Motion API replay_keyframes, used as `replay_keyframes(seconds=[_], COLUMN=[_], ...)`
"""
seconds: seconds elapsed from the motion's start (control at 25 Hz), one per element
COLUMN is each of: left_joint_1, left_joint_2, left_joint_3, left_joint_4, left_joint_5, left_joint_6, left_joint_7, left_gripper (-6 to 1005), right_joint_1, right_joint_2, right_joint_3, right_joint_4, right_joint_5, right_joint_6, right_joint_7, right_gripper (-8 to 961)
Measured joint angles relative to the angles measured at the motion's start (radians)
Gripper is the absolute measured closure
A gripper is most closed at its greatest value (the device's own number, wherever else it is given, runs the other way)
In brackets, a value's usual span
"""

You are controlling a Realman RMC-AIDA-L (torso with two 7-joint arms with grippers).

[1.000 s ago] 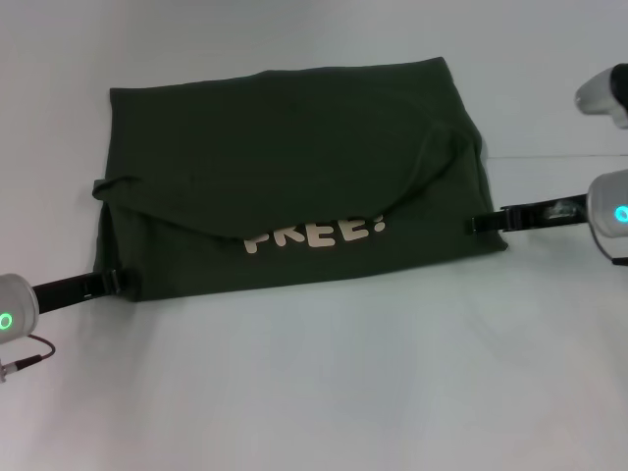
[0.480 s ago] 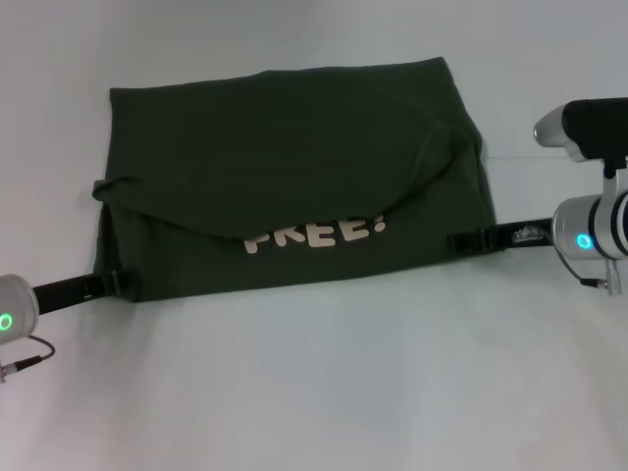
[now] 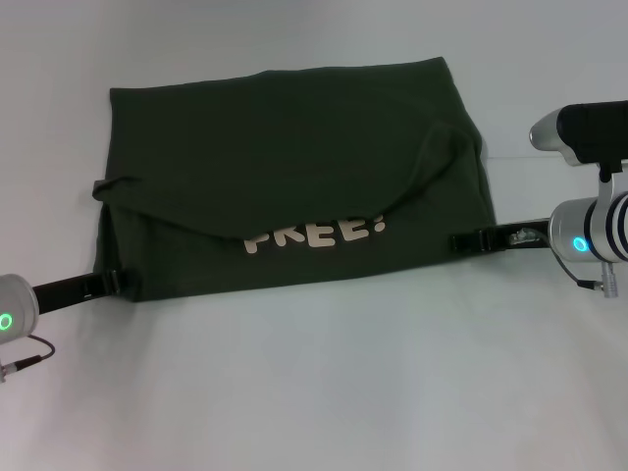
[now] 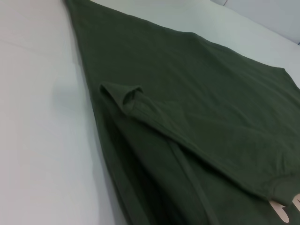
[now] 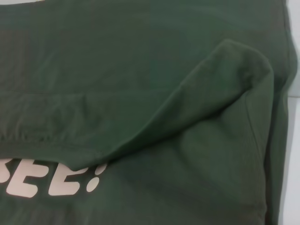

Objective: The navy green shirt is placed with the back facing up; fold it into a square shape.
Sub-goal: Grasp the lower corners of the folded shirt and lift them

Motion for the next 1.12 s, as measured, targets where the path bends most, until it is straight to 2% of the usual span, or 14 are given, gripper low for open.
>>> replay_keyframes(seconds=[0.12, 0.36, 0.8, 1.08, 1.12], left_joint_1=[0.000, 0.000, -0.001, 0.004, 0.008], left_joint_2=[0.000, 0.000, 0.000, 0.005, 0.007], left_joint_3=[0.000, 0.000, 0.000, -0.007, -0.007], left_joint_4=[0.000, 0.000, 0.002, 0.017, 0.028], left_joint_5=[0.000, -0.001, -0.001, 0.007, 0.008], left_joint_6=[0.000, 0.000, 0.008, 0.069, 0.093], left_joint_7=[-0.002, -0.005, -0.006, -0.021, -0.029], left_gripper=[957, 957, 958, 958, 958], right_joint_1=[-0.001, -0.002, -0.031, -0.097, -0.113], right_joint_2=[0.004, 0.007, 0.009, 0.018, 0.020], right_joint_3=[0.000, -0.001, -0.009, -0.003, -0.003], right_joint_4=[0.000, 0.000, -0.021, -0.155, -0.186], right_joint_5=[-0.001, -0.004, -0.022, 0.004, 0.010], right_joint_6=[0.006, 0.005, -0.003, -0.122, -0.150], right_joint_7=[0.000, -0.001, 0.003, 0.001, 0.000], right_gripper=[173, 406, 678, 908, 908])
